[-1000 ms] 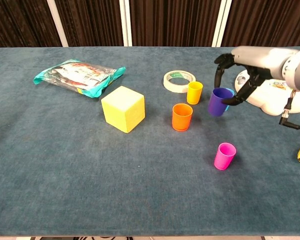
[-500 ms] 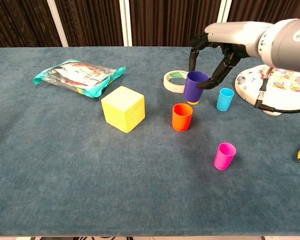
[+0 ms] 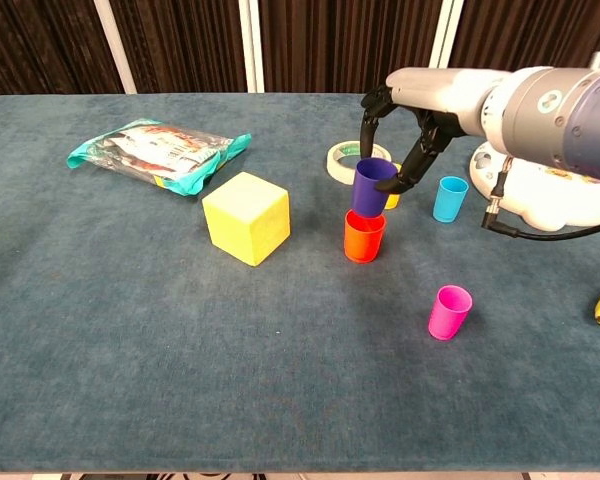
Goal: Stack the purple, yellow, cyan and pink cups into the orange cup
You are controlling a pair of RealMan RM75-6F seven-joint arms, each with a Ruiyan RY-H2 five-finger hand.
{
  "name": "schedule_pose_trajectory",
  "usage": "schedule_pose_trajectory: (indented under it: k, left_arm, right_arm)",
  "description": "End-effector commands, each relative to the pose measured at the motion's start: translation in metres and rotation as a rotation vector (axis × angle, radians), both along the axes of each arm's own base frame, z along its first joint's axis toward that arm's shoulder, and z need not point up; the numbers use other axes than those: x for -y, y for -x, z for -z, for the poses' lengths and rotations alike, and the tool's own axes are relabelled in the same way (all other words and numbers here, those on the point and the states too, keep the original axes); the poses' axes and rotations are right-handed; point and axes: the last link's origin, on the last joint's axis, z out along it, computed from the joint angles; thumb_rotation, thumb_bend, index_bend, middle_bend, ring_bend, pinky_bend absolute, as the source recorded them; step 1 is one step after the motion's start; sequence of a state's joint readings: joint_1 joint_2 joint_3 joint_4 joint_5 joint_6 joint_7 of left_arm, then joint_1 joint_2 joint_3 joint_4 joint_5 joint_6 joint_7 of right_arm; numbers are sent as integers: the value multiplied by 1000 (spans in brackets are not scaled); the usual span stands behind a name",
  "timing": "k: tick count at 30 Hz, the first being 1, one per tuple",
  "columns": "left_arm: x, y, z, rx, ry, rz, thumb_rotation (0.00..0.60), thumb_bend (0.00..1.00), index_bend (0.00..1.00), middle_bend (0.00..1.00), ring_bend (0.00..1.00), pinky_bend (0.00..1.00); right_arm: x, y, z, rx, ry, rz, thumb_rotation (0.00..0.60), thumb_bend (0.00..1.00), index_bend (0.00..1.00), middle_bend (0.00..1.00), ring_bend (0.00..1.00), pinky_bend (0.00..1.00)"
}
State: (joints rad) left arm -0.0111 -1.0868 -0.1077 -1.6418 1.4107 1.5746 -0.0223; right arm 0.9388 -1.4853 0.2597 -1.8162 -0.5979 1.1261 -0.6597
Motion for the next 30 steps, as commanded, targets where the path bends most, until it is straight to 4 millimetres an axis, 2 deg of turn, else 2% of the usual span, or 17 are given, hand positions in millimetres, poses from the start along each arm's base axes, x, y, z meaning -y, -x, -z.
schedule_pose_trajectory:
  k: [1, 12, 30]
  left_arm:
    - [0, 0, 0, 1, 0, 0, 600, 273, 21, 32, 0, 0]
    - [0, 0, 0, -3, 0, 0, 600, 273, 21, 32, 0, 0]
    - [0, 0, -1, -3, -2, 1, 600, 273, 21, 32, 0, 0]
  right_arm:
    - [1, 1, 2, 4, 1, 8, 600, 409, 483, 0, 31, 19]
    - [1, 11, 9, -1, -8, 25, 600, 409, 484, 0, 31, 19]
    - [0, 14, 20, 1, -32, 33, 600, 409, 484, 0, 31, 19]
